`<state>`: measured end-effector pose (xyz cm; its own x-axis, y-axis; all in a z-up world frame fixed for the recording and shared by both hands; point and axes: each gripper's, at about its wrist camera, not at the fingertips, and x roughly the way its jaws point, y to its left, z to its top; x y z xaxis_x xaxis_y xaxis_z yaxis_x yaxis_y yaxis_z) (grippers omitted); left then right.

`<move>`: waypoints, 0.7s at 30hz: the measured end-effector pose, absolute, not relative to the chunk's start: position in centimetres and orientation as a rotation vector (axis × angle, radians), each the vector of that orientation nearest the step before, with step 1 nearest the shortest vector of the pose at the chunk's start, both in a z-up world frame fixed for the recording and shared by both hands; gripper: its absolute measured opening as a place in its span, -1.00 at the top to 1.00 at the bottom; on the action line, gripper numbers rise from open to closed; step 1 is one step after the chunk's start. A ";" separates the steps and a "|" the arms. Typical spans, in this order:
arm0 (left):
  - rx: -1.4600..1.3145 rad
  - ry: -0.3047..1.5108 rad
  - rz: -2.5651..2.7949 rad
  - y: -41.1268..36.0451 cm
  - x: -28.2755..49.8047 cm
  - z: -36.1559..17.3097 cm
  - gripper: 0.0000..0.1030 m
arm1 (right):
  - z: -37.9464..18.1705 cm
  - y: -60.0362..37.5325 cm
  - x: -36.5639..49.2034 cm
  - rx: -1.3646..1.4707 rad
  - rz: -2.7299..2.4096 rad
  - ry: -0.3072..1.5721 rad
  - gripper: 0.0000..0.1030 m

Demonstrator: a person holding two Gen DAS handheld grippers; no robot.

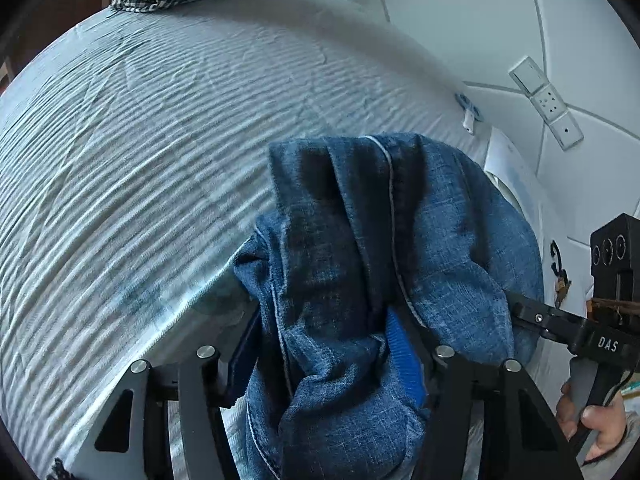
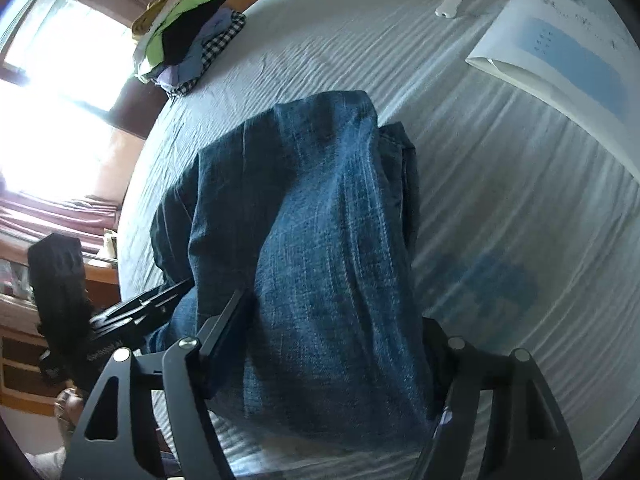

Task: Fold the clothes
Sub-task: 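Lift the folded jeans with both grippers and carry them toward the clothes stack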

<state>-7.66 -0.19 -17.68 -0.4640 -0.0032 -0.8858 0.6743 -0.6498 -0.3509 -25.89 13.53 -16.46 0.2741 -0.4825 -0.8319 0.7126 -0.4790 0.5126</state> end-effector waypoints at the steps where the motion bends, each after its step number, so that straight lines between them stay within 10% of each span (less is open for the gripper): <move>1: 1.306 0.987 -2.152 -0.3 -7.9 -17.7 -0.25 | -16.5 13.4 -25.9 1.501 -1.438 0.227 -0.38; 21: 1.171 0.773 -2.351 4.2 -5.0 -11.2 0.40 | -10.8 18.0 -20.1 1.296 -1.580 0.191 0.10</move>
<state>-5.01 4.15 -11.19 -0.5686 -0.1049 -0.8159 0.5688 -0.7667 -0.2978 -20.13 17.97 -10.75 0.1202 -0.5963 -0.7937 0.7684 -0.4503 0.4546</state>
